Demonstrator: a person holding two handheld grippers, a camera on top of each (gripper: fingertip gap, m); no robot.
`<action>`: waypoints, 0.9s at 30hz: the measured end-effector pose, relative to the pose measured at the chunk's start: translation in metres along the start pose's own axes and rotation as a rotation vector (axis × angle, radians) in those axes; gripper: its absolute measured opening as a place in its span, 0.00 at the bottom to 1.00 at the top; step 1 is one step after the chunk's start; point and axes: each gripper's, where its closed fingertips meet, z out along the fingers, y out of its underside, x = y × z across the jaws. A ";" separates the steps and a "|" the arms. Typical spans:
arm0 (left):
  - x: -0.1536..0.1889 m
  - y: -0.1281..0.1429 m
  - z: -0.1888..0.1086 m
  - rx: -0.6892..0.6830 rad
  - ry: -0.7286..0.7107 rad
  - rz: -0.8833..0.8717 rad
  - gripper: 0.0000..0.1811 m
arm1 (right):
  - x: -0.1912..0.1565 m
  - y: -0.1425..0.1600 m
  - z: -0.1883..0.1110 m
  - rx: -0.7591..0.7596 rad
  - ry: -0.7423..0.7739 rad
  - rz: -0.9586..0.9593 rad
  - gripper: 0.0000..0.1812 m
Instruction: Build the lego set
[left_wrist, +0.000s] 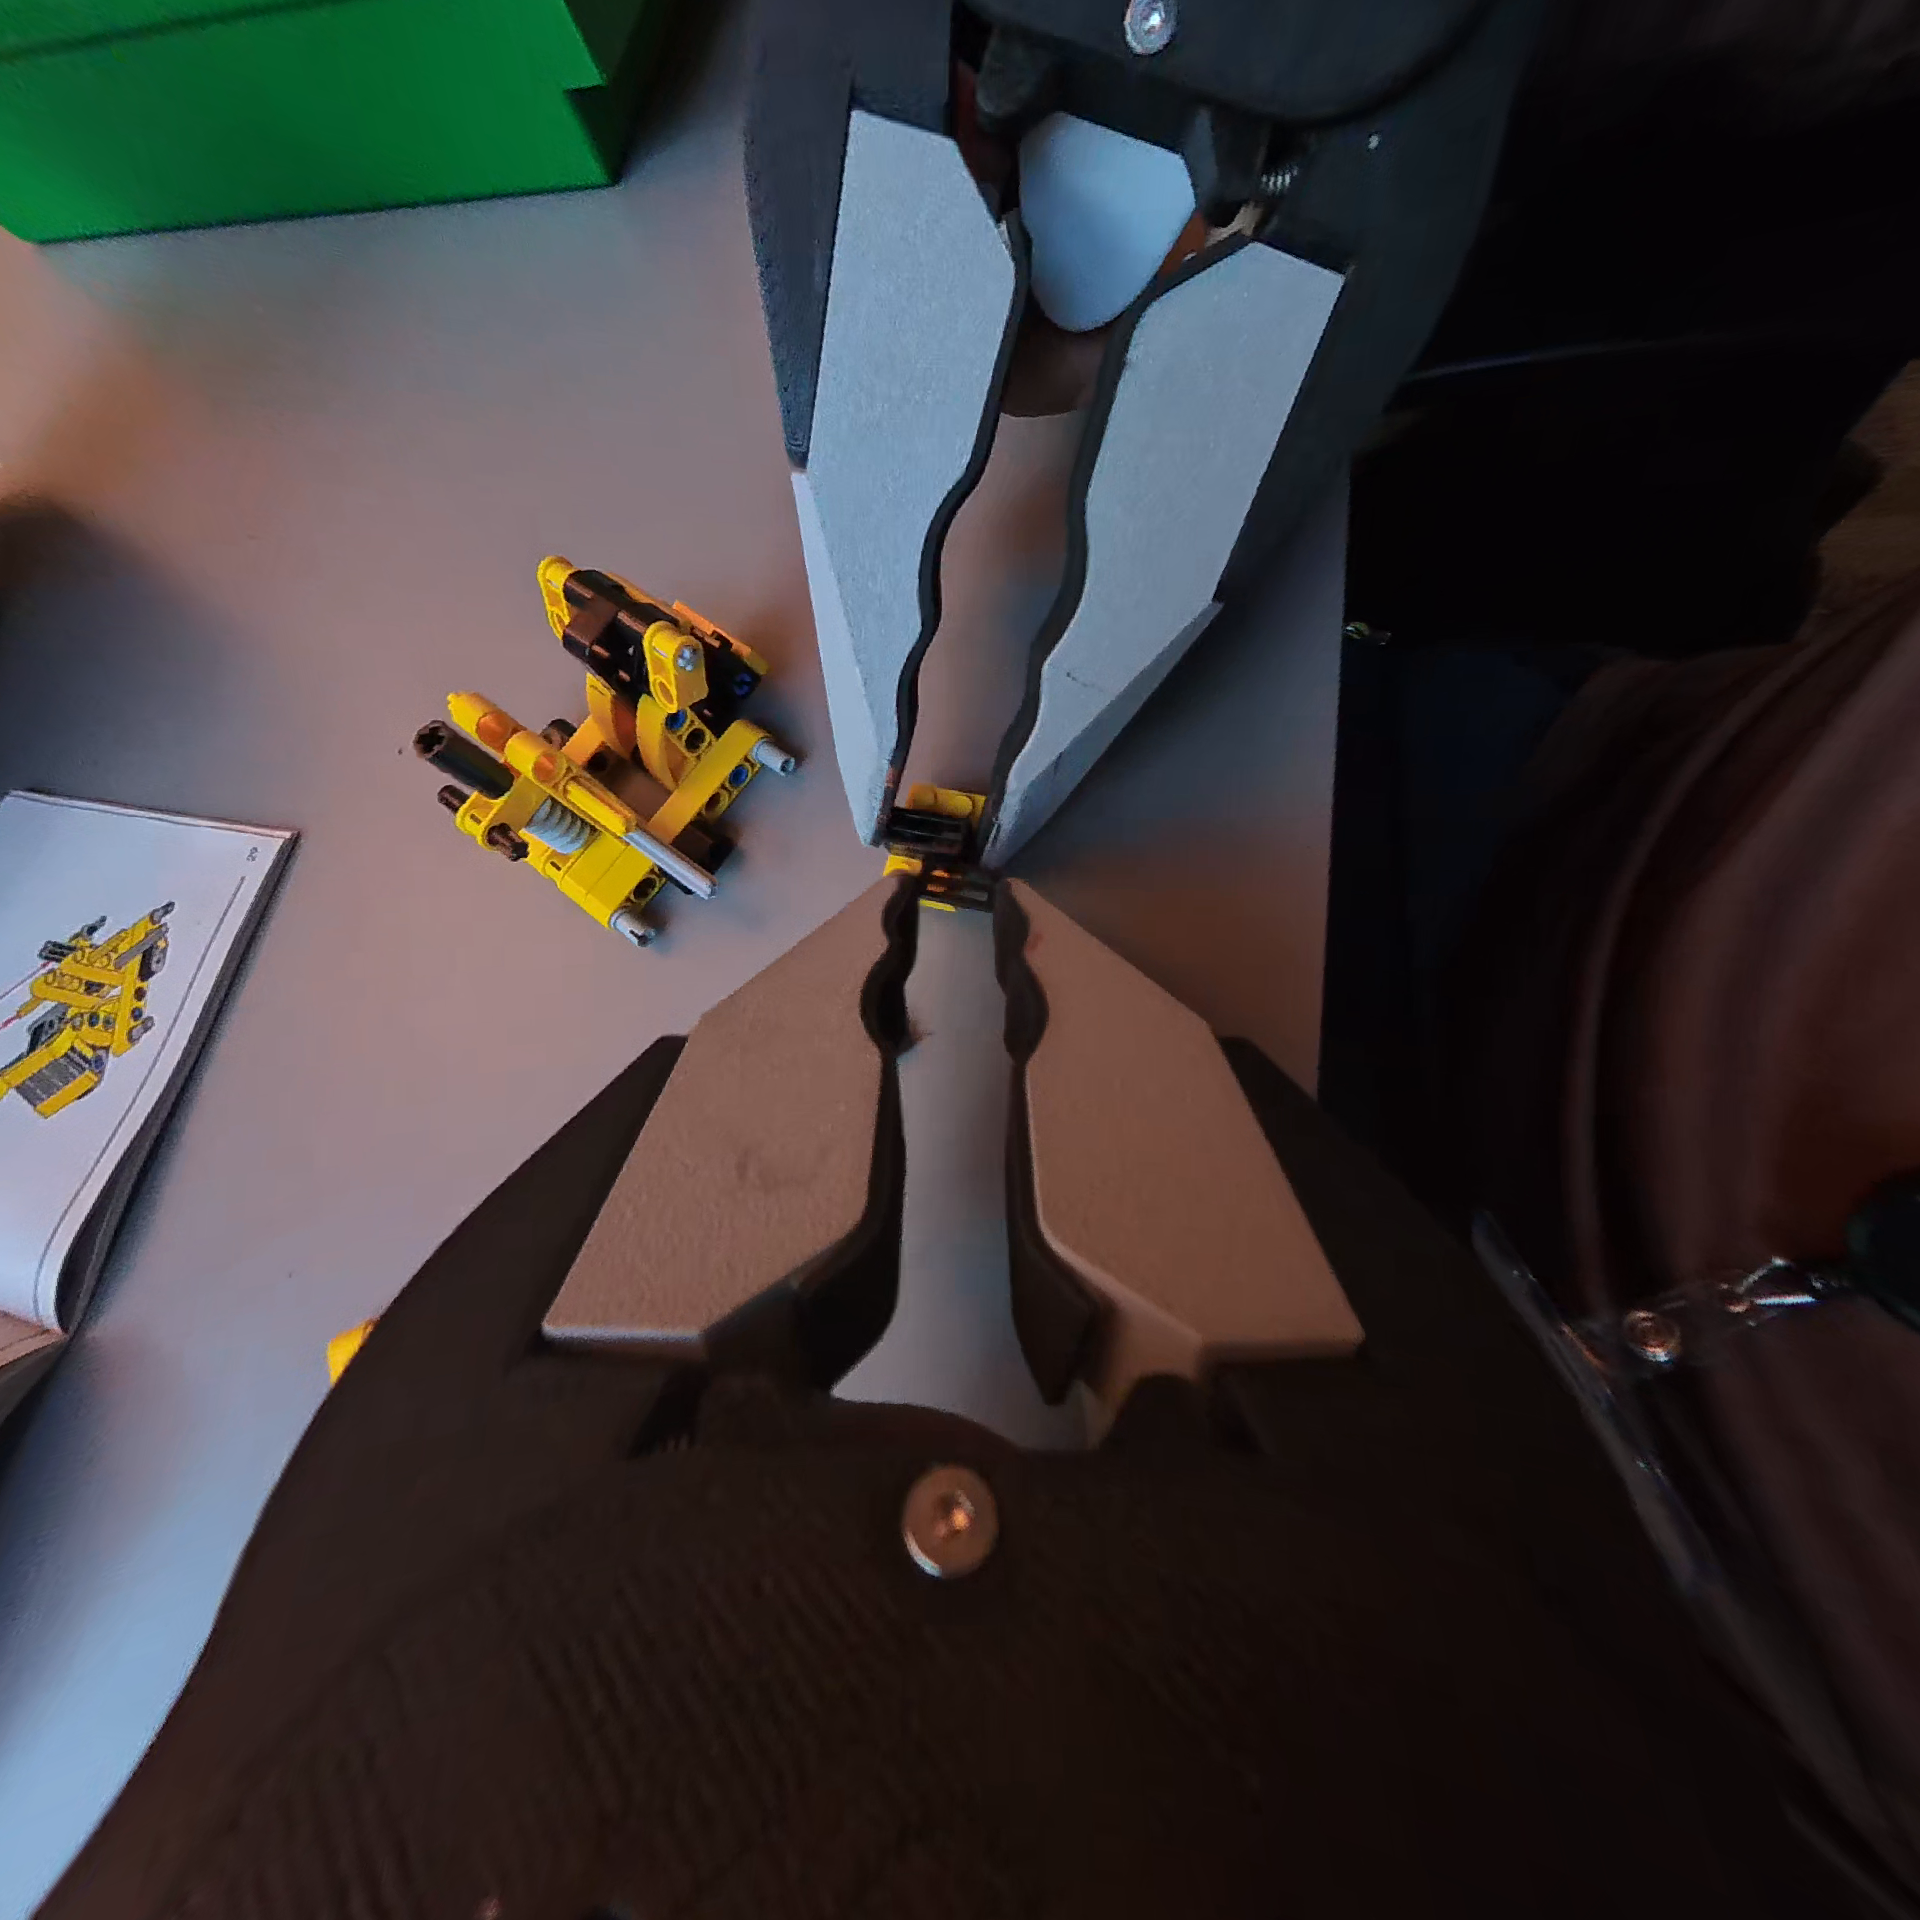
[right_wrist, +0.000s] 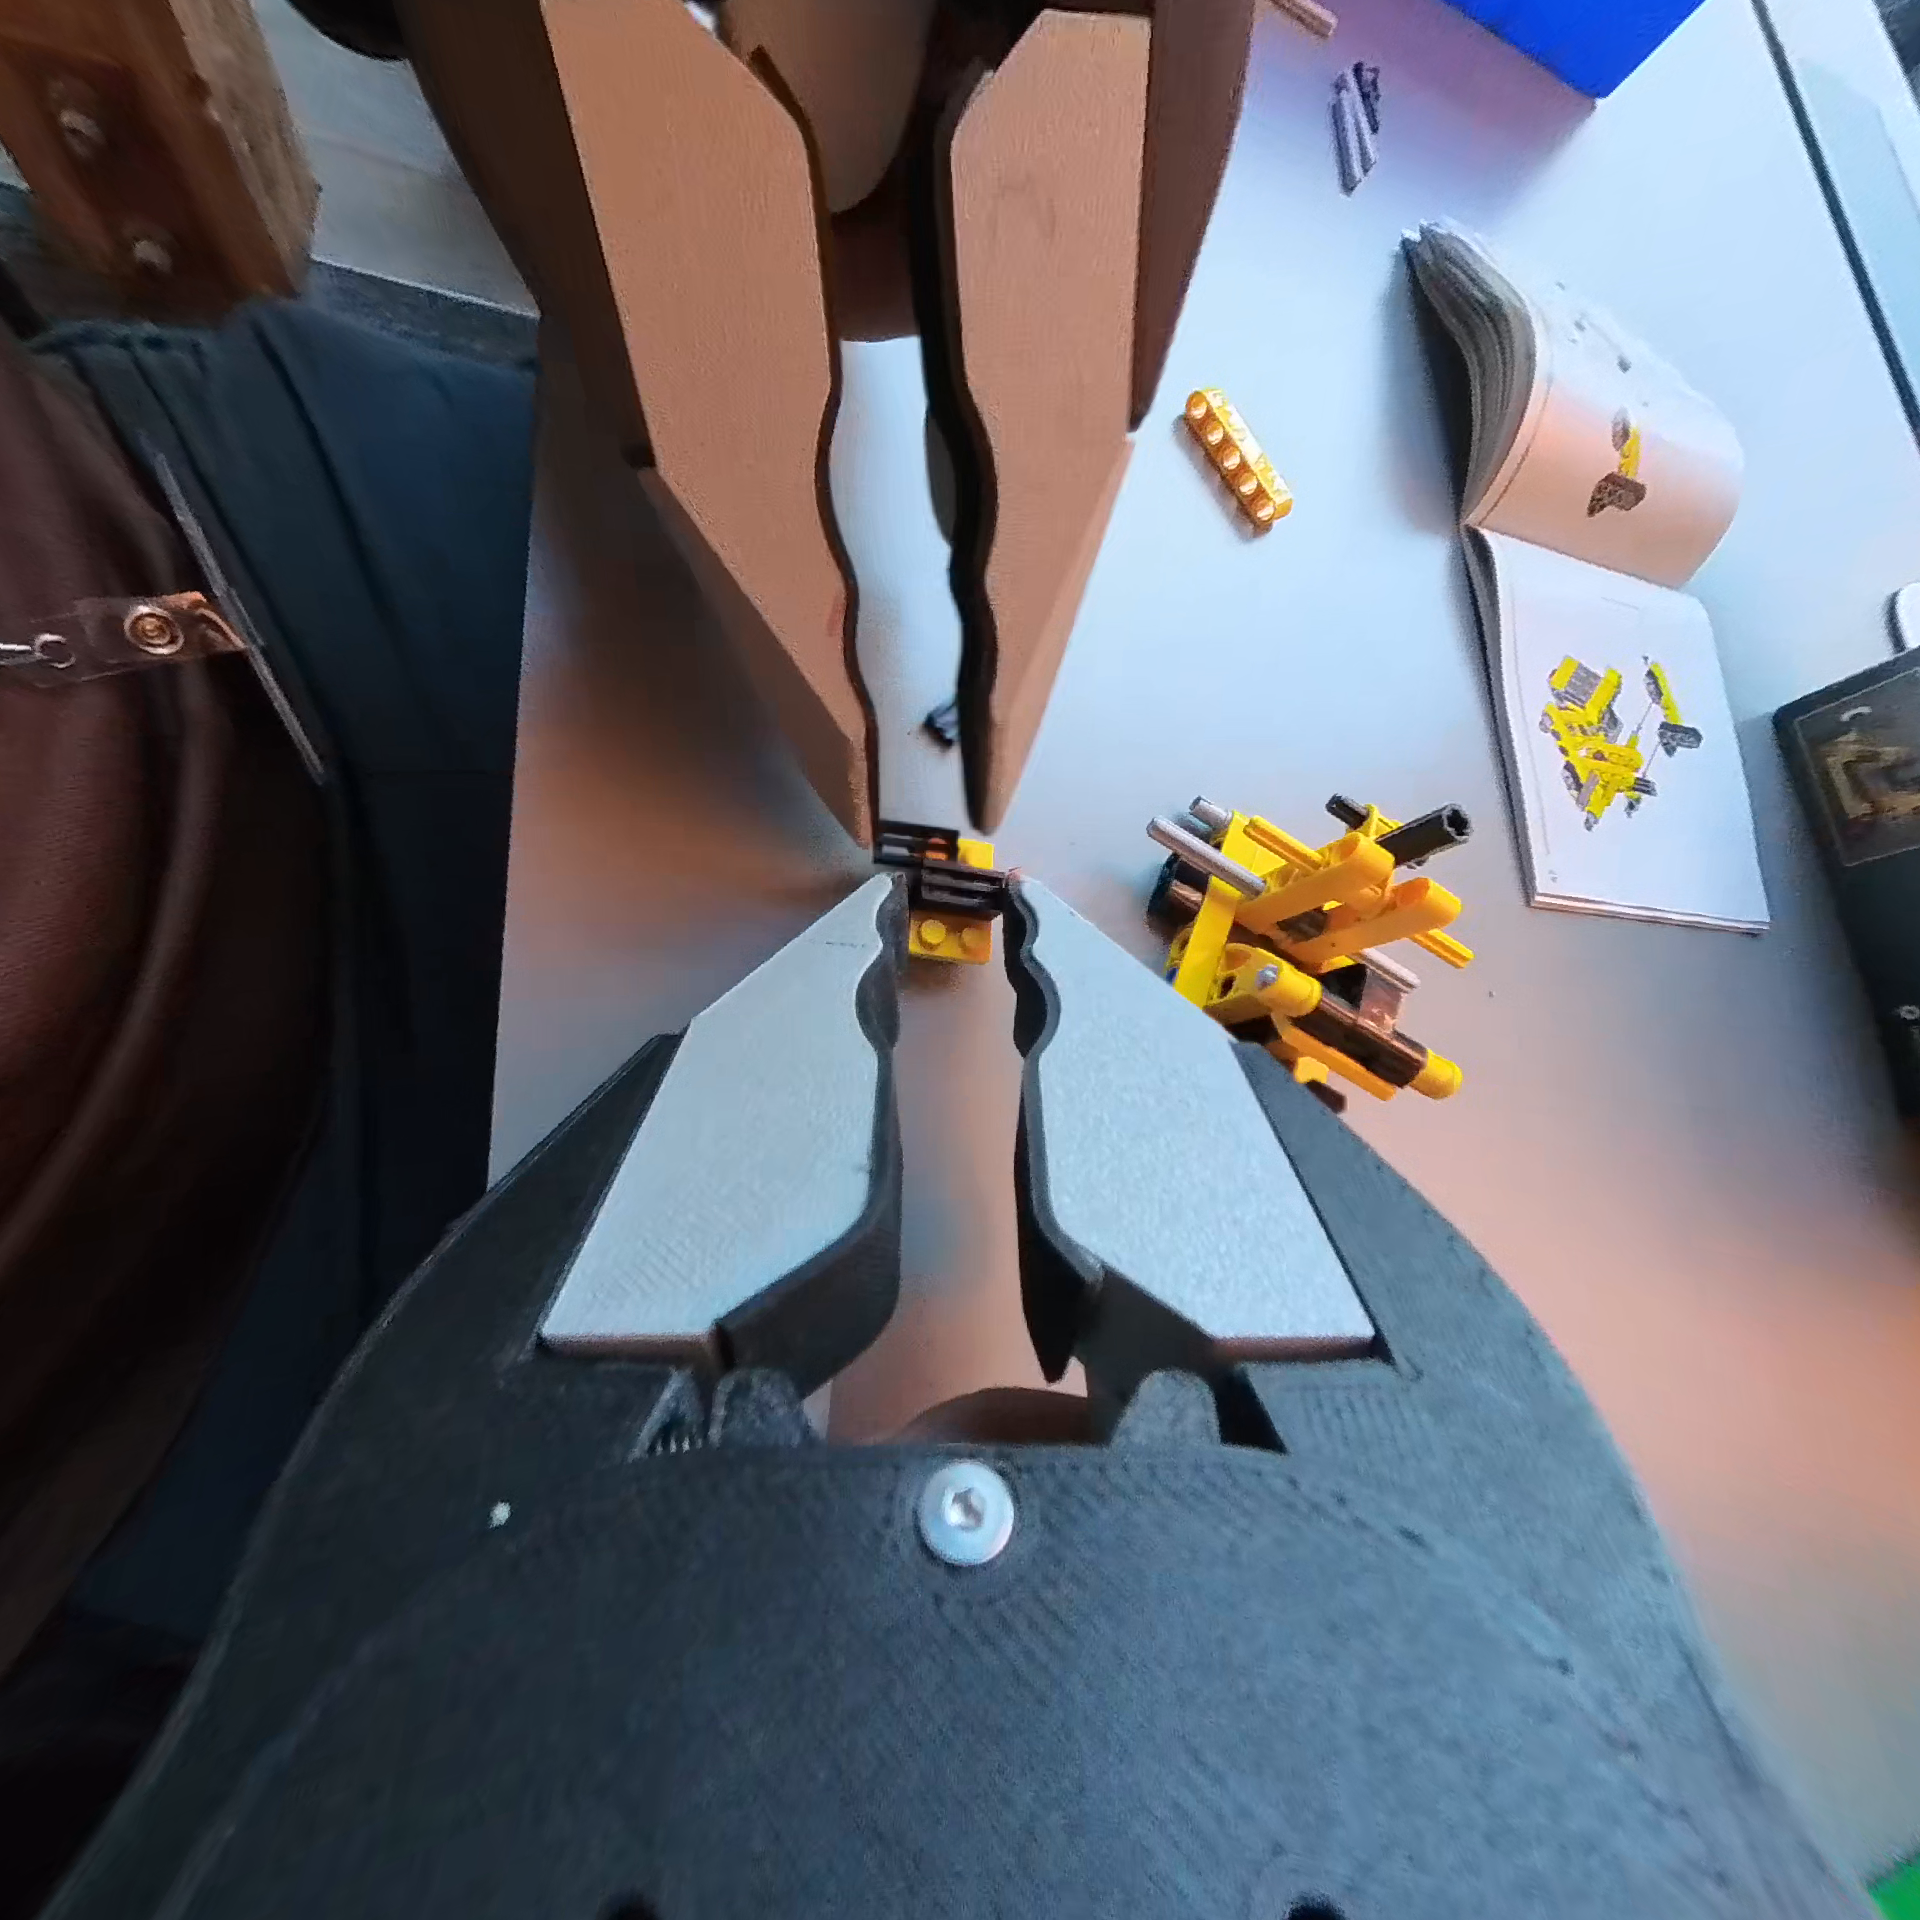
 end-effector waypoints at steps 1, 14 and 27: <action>-0.001 0.001 0.000 -0.007 -0.014 0.002 0.09 | 0.000 0.000 0.000 -0.001 -0.004 0.000 0.08; 0.004 0.003 0.003 -0.050 -0.035 0.072 0.08 | -0.005 -0.002 -0.001 0.013 -0.069 0.043 0.08; 0.008 0.000 -0.003 0.010 0.144 -0.114 0.03 | -0.009 -0.004 0.000 0.030 -0.034 -0.094 0.08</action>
